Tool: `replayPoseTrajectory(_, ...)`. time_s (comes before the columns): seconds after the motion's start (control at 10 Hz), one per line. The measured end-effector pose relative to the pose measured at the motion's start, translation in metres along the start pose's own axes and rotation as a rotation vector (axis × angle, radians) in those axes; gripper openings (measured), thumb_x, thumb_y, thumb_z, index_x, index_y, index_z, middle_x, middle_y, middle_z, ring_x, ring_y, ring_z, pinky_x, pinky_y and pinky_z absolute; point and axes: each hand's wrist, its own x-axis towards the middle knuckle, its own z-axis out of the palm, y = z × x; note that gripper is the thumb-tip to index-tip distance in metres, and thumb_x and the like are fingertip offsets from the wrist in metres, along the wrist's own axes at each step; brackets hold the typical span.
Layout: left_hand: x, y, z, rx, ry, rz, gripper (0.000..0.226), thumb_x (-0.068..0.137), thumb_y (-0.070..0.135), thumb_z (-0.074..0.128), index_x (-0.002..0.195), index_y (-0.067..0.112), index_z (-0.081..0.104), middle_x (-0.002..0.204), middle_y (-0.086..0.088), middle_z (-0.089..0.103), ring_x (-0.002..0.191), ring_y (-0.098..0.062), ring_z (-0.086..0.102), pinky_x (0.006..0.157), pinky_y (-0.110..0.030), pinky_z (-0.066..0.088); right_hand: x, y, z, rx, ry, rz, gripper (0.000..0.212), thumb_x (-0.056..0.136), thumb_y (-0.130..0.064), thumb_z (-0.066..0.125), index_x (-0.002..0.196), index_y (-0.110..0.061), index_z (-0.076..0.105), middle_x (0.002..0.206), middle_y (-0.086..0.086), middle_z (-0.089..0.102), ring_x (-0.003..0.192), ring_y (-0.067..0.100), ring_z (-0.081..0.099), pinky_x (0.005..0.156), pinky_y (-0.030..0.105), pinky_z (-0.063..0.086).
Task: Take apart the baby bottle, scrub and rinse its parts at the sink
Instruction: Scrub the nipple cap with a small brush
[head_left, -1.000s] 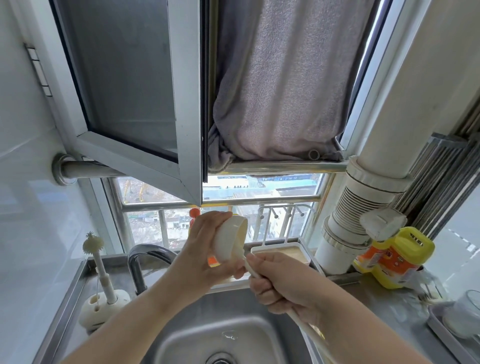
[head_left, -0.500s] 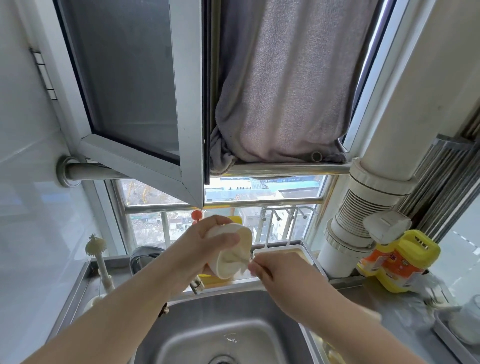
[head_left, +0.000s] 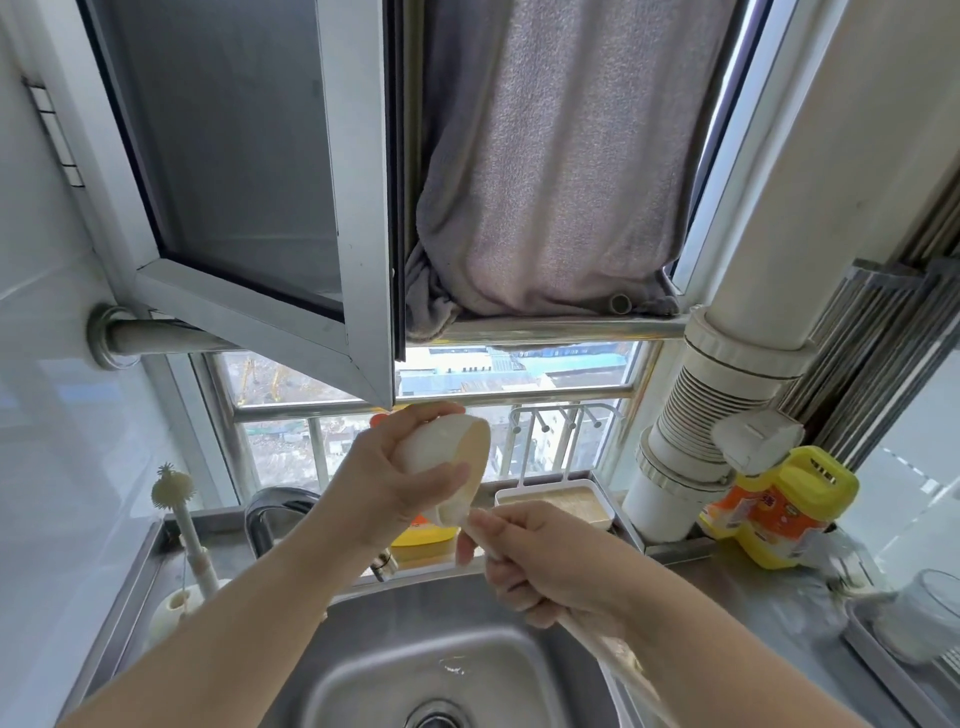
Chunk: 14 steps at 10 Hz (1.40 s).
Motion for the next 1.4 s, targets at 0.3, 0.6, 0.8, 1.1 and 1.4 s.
replayPoseTrajectory(0.3,-0.002,0.008,-0.001,0.044,0.000,0.030,0.045,0.040,0.038,0.072,0.085,0.043,0.071,0.089,0.009,0.066,0.068,-0.004,0.064,0.050,-0.022,0.050,0.000,-0.004,-0.007,-0.922,0.534,-0.397,0.021,0.097,-0.036,0.045,0.086,-0.027,0.061,0.060,-0.005,0.049,0.054,0.015,0.049,0.053,0.028,0.037)
replayPoseTrajectory(0.6,-0.002,0.004,-0.005,0.028,0.023,0.013,0.055,0.040,0.035,0.074,0.094,0.034,0.066,0.081,0.012,0.066,0.065,-0.004,0.064,0.051,-0.023,0.051,0.003,0.004,-0.012,-1.114,0.569,-0.382,0.014,0.093,-0.034,0.056,0.084,-0.025,0.060,0.058,-0.007,0.047,0.047,0.012,0.046,0.048,0.027,0.038)
replayPoseTrajectory(0.8,0.000,0.009,-0.004,0.019,0.047,0.062,0.054,0.041,0.031,0.075,0.094,0.031,0.066,0.086,0.007,0.066,0.067,-0.005,0.064,0.053,-0.023,0.052,-0.002,-0.008,-0.006,-1.107,0.666,-0.433,0.012,0.092,-0.032,0.056,0.085,-0.024,0.061,0.061,-0.004,0.053,0.053,0.016,0.051,0.050,0.030,0.041)
replayPoseTrajectory(1.1,-0.015,-0.014,-0.005,0.199,-0.049,0.197,0.075,0.042,0.031,0.086,0.108,0.041,0.053,0.112,0.005,0.054,0.088,-0.003,0.059,0.071,-0.020,0.053,-0.008,-0.009,0.000,0.225,-0.078,0.012,0.039,0.100,-0.038,0.038,0.074,-0.021,0.061,0.050,-0.007,0.030,0.038,0.003,0.020,0.033,0.011,0.016)
replayPoseTrajectory(1.4,-0.007,0.009,-0.009,0.059,-0.182,-0.071,0.072,0.049,0.016,0.087,0.106,0.043,0.052,0.106,-0.006,0.059,0.080,-0.018,0.069,0.066,-0.036,0.058,-0.002,-0.008,-0.003,-0.468,0.191,-0.226,0.034,0.098,-0.040,0.039,0.072,-0.029,0.059,0.050,-0.008,0.045,0.045,0.008,0.037,0.050,0.022,0.033)
